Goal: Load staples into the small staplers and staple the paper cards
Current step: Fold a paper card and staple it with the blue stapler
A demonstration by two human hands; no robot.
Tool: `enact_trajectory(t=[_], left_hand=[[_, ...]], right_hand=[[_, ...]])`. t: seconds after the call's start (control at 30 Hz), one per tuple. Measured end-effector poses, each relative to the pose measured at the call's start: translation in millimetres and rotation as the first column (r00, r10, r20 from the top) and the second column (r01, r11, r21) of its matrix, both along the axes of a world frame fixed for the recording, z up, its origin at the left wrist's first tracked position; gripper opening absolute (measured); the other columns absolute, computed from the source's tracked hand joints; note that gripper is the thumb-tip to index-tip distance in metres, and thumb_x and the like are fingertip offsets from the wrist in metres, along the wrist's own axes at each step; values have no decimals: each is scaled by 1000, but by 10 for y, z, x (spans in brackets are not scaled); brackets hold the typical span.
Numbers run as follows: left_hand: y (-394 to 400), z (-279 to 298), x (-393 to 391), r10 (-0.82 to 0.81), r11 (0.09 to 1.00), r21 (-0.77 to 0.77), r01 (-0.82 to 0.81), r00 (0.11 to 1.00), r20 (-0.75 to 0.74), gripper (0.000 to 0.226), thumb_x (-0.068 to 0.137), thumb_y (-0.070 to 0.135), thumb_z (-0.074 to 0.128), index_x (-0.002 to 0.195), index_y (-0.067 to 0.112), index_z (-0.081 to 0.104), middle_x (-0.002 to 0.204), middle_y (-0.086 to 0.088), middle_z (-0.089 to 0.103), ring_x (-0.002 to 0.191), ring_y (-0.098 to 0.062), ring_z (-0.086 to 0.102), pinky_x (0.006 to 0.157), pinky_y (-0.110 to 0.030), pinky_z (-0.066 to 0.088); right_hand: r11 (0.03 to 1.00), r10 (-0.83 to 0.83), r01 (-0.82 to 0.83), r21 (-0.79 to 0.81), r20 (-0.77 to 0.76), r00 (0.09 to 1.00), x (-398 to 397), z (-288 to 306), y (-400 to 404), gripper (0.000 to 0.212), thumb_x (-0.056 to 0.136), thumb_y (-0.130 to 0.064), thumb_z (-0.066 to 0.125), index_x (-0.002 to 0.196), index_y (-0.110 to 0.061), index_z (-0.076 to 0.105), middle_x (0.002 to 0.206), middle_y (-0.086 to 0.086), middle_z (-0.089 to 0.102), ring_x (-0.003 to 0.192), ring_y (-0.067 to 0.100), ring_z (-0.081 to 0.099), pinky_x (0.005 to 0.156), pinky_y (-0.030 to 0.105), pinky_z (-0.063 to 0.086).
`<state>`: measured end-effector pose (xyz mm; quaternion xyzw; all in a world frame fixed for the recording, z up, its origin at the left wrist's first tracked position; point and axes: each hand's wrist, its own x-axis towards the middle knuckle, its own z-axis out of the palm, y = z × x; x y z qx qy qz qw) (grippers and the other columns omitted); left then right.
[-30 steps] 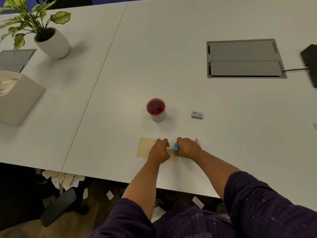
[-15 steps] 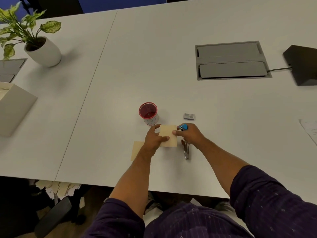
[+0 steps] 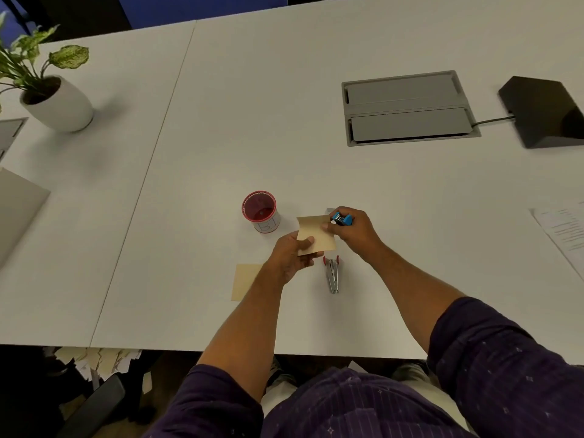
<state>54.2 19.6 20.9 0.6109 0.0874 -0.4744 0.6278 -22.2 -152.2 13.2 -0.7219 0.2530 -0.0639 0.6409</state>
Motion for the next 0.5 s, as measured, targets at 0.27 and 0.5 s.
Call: enact_trajectory(t=[0.27,0.5], left_hand=[[-155,56,1,157,987,23,-156,987,-28,31,103,8,38,105,9,69,103,-24,68,68,-28,73,59,-30,58],[-389,143,-17,148,985,-74,-157,983,-112,55,97,55,52,110,4,65,98,-19,72,75,-27,74,65,-35,60]], right_hand=[[947,142,-157,-281,-73,987,-135,43,-117,16,86,-6,76,97,-17,80,94,3,73,89,22,66,78,29,55],[692,230,-228,-685,-90,969,-256,123,-217,13,82,-10,79,95,-12,78,86,7,76,72,28,67,70,37,60]])
